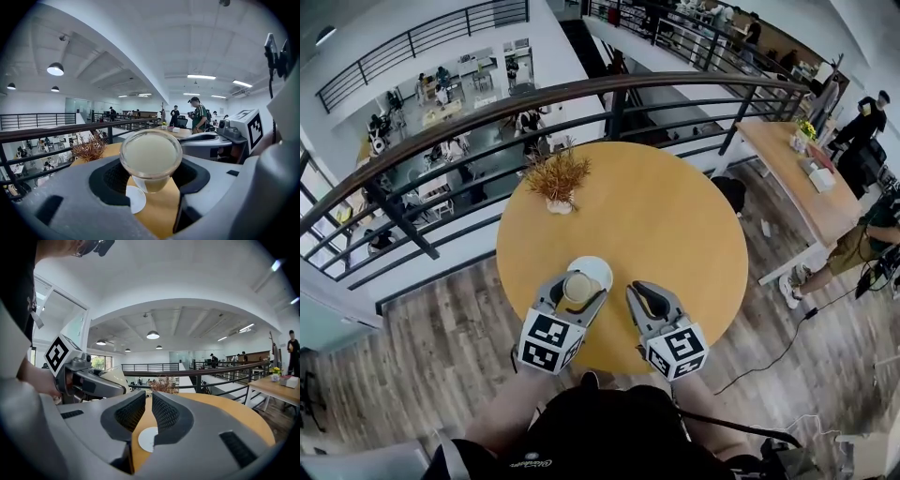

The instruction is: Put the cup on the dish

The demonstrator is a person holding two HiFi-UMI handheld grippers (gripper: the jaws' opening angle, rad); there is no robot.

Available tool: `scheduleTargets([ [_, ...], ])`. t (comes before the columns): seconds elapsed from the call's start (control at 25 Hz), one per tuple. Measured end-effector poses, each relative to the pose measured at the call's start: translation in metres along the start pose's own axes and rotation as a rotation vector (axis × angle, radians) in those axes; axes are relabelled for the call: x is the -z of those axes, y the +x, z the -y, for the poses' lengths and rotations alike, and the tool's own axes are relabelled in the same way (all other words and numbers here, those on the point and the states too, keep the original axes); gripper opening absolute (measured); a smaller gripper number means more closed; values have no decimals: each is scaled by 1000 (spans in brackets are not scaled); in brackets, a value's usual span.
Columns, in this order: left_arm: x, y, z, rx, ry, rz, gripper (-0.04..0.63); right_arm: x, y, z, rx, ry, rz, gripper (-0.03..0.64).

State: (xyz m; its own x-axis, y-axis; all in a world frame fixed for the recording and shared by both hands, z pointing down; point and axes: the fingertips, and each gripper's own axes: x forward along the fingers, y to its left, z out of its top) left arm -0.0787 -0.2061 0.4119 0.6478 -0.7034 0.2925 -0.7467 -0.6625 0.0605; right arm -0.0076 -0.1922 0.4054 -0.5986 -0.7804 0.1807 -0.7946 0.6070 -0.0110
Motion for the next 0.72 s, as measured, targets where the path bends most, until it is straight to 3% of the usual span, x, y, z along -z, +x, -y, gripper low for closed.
scheduleTargets([
  [0.72,1,0,14,-30,12,-15,259,-3,-5,6,-17,-10,27,30],
])
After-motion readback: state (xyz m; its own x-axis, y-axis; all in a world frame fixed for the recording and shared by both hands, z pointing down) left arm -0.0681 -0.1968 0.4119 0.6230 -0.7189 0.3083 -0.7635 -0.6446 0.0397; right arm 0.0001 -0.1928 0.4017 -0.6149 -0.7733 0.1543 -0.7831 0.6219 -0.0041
